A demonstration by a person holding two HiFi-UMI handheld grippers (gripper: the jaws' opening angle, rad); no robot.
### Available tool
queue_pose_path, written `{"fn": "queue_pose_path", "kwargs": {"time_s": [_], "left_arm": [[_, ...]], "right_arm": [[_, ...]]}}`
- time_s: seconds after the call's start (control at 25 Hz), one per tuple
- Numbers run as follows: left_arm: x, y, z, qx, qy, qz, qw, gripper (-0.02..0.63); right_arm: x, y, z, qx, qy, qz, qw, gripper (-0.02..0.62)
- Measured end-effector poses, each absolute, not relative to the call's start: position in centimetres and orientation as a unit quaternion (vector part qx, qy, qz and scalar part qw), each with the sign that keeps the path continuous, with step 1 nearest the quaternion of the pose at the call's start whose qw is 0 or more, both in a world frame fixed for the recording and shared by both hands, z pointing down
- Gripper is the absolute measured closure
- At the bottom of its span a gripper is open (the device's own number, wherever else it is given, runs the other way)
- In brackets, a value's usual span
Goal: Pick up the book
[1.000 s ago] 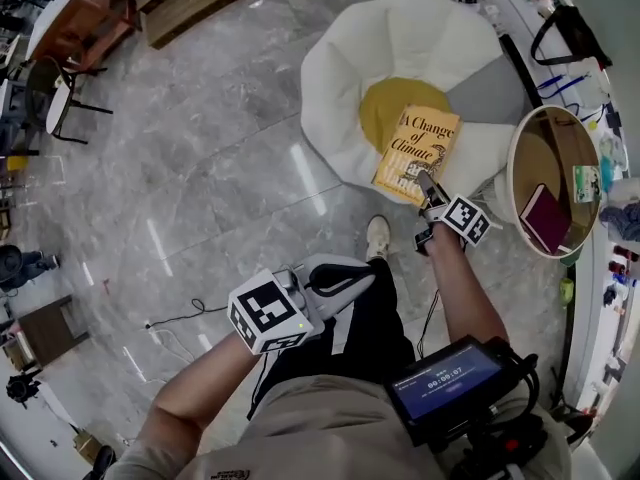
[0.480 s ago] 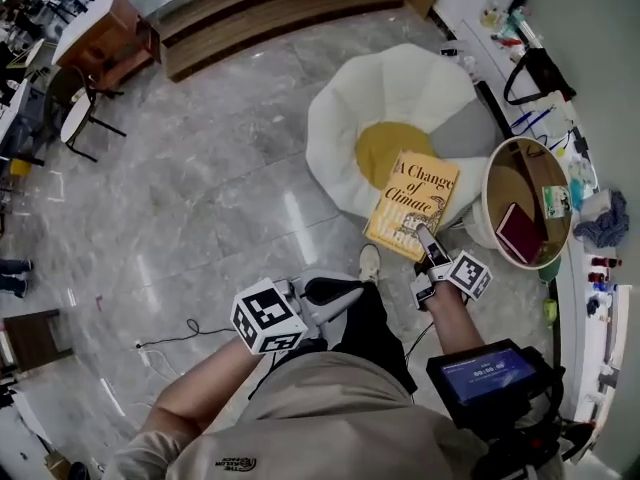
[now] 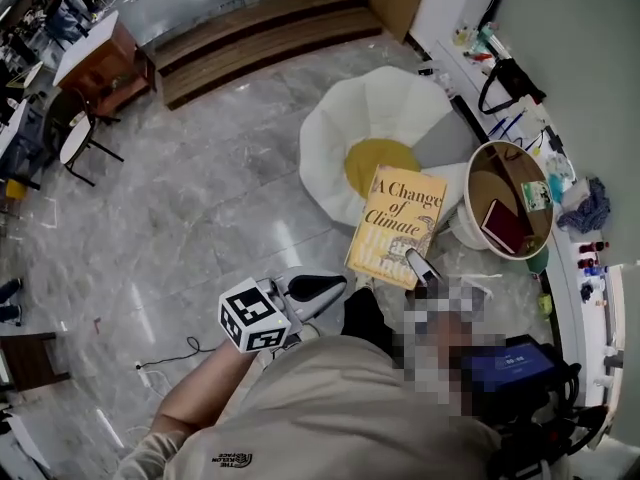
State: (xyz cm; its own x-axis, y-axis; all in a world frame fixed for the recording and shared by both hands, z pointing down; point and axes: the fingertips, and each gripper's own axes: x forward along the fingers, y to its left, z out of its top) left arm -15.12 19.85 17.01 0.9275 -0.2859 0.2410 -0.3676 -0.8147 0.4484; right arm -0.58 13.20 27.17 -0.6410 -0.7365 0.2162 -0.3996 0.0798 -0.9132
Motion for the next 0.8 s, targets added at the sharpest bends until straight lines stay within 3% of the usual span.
{"fn": "queue_pose_path", "kwargs": {"time_s": [0.28, 0.8], "left_arm": [[-17.6, 25.9, 16.2, 0.949, -0.183, 0.073, 0.245, 0.598], [-19.4, 25.4, 16.1, 0.947, -0.196, 0.072, 0.245, 0.598]], "right_arm": [[-3.1, 21.4, 22.7, -0.365, 0.739, -0.540, 0.169, 0.446], [-4.6, 23.3, 20.8, -0.345, 0.750, -0.532, 0.186, 0.446]]}}
